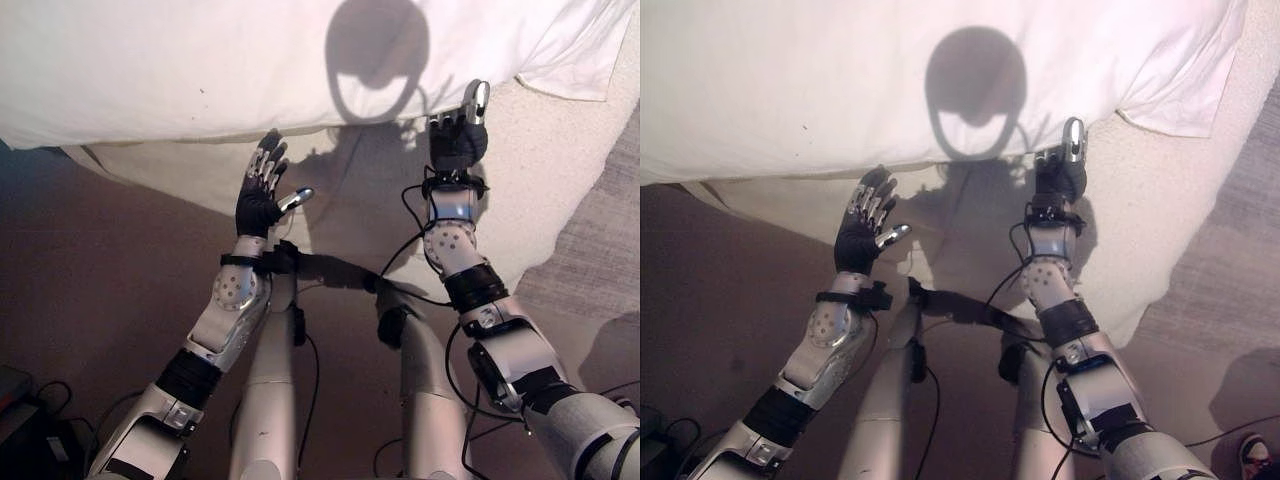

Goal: Make the bed

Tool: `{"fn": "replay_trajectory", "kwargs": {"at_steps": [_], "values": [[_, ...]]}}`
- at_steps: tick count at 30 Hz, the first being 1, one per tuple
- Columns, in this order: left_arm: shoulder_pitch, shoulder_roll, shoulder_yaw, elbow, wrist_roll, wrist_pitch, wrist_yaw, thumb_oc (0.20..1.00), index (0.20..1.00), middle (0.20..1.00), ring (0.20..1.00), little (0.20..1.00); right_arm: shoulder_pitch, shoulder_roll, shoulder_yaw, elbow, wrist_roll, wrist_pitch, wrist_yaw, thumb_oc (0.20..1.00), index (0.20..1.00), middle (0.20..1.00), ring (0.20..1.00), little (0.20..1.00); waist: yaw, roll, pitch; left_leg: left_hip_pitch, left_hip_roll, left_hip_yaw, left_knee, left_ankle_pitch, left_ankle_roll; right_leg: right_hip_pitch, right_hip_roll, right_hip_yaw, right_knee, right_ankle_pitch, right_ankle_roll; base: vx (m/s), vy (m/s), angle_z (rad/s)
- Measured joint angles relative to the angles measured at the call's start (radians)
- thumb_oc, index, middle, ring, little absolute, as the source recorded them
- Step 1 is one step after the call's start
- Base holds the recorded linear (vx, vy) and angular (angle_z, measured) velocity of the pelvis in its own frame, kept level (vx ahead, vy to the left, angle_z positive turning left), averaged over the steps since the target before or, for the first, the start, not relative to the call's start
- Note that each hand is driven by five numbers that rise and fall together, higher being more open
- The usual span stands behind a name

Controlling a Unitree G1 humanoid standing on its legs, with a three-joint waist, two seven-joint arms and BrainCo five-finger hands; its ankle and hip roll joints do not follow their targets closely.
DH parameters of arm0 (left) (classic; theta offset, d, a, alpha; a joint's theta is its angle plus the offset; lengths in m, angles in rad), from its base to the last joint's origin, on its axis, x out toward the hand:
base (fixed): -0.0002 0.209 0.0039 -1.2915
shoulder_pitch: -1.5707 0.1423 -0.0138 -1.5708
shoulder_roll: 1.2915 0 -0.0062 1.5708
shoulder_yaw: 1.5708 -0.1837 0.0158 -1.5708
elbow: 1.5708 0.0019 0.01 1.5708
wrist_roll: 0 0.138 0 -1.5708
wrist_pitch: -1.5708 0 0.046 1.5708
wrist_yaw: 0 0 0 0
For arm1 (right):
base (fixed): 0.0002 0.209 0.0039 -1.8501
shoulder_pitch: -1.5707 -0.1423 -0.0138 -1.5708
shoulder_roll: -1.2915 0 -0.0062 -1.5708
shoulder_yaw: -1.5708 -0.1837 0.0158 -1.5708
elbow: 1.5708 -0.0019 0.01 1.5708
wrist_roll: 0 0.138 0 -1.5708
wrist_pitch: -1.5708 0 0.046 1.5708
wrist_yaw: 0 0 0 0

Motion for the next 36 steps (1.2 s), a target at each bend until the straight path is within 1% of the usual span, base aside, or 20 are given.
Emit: {"fn": "replay_trajectory", "kwargs": {"at_steps": [7, 10, 16, 17, 21, 26, 32, 34, 35, 36], "values": [[0.001, 0.0, 0.0, -0.005, 0.0, 0.0, -0.006, 1.0, 1.0, 1.0, 1.0, 1.0, -0.045, -0.017, 0.001, 0.039, -0.023, 0.0, -0.036, 1.0, 1.0, 1.0, 1.0, 1.0, 0.005, 0.0, 0.0, -0.001, 0.0, -0.002, 0.0, 0.0, 0.0, 0.0, 0.001, -0.001, 0.0, 0.0, 0.0, 0.0, 0.0, 0.0], [0.001, 0.0, 0.0, -0.027, 0.0, 0.0, -0.007, 1.0, 1.0, 1.0, 1.0, 1.0, -0.054, -0.044, 0.005, 0.043, -0.041, 0.002, -0.048, 1.0, 1.0, 1.0, 1.0, 1.0, 0.02, 0.0, 0.0, -0.001, 0.0, -0.003, 0.0, 0.0, 0.0, 0.001, 0.001, -0.001, -0.001, 0.0, 0.0, 0.0, 0.0, 0.0], [0.007, 0.027, 0.002, -0.032, 0.0, -0.001, -0.01, 1.0, 1.0, 1.0, 1.0, 1.0, -0.111, -0.049, 0.008, 0.084, -0.044, 0.009, -0.063, 1.0, 1.0, 1.0, 1.0, 1.0, 0.023, 0.0, 0.0, -0.001, 0.001, -0.007, 0.004, 0.0, 0.0, 0.006, 0.001, -0.006, -0.002, 0.0, 0.0, 0.0, 0.0, 0.0], [0.012, 0.028, 0.003, -0.032, -0.001, -0.001, -0.012, 1.0, 1.0, 1.0, 1.0, 1.0, -0.123, -0.049, 0.008, 0.083, -0.044, 0.009, -0.063, 0.2, 0.2, 0.2, 0.2, 0.2, 0.023, 0.0, 0.0, -0.001, 0.001, -0.007, 0.004, 0.0, 0.0, 0.007, 0.001, -0.006, -0.002, 0.0, 0.0, 0.0, 0.0, 0.0], [0.018, 0.028, 0.002, -0.032, -0.001, -0.001, -0.014, 1.0, 1.0, 1.0, 1.0, 1.0, -0.146, -0.051, 0.008, 0.055, -0.045, 0.006, -0.063, 0.2, 0.2, 0.2, 0.2, 0.2, 0.023, 0.0, 0.0, -0.001, 0.001, -0.008, 0.003, 0.0, 0.0, 0.008, 0.002, -0.007, -0.005, 0.0, 0.0, 0.0, 0.0, 0.0], [0.018, 0.028, 0.004, -0.037, -0.001, -0.003, -0.014, 1.0, 1.0, 1.0, 1.0, 1.0, -0.137, -0.054, 0.01, -0.096, -0.087, -0.025, -0.064, 0.2, 0.2, 0.2, 0.2, 0.2, 0.022, 0.0, 0.0, -0.001, 0.001, -0.008, 0.003, 0.0, 0.0, 0.009, 0.003, -0.008, -0.009, 0.0, 0.0, 0.0, 0.0, 0.0], [0.022, 0.029, -0.002, -0.078, -0.018, -0.003, -0.034, 1.0, 1.0, 1.0, 1.0, 1.0, -0.081, -0.056, 0.024, -0.219, -0.123, -0.031, -0.063, 0.2, 0.2, 0.2, 0.2, 0.2, 0.021, 0.0, 0.0, -0.001, 0.0, -0.008, 0.002, 0.0, 0.0, 0.01, 0.003, -0.008, -0.011, 0.0, 0.0, 0.0, 0.0, 0.0], [0.023, 0.022, -0.01, -0.091, -0.056, -0.004, -0.05, 1.0, 1.0, 1.0, 1.0, 1.0, -0.061, -0.056, 0.033, -0.244, -0.13, -0.032, -0.062, 0.2, 0.2, 0.2, 0.2, 0.2, 0.018, 0.0, 0.0, -0.001, 0.0, -0.007, 0.003, 0.0, 0.0, 0.01, 0.003, -0.008, -0.011, 0.0, 0.0, 0.0, 0.0, 0.0], [0.022, -0.003, -0.026, -0.107, -0.122, -0.005, -0.076, 1.0, 1.0, 1.0, 1.0, 1.0, -0.042, -0.056, 0.047, -0.259, -0.149, -0.032, -0.062, 0.2, 0.2, 0.2, 0.2, 0.2, 0.006, 0.0, 0.0, -0.001, 0.0, -0.007, 0.003, 0.0, 0.0, 0.01, 0.002, -0.008, -0.011, 0.001, 0.0, 0.0, 0.0, 0.0], [0.021, -0.01, -0.035, -0.114, -0.161, -0.007, -0.093, 1.0, 1.0, 1.0, 1.0, 1.0, -0.035, -0.055, 0.05, -0.266, -0.155, -0.032, -0.062, 0.2, 0.2, 0.2, 0.2, 0.2, 0.01, 0.0, 0.0, -0.001, -0.001, -0.007, 0.003, 0.0, 0.0, 0.011, 0.002, -0.008, -0.01, 0.001, 0.0, 0.0, 0.0, 0.0]]}}
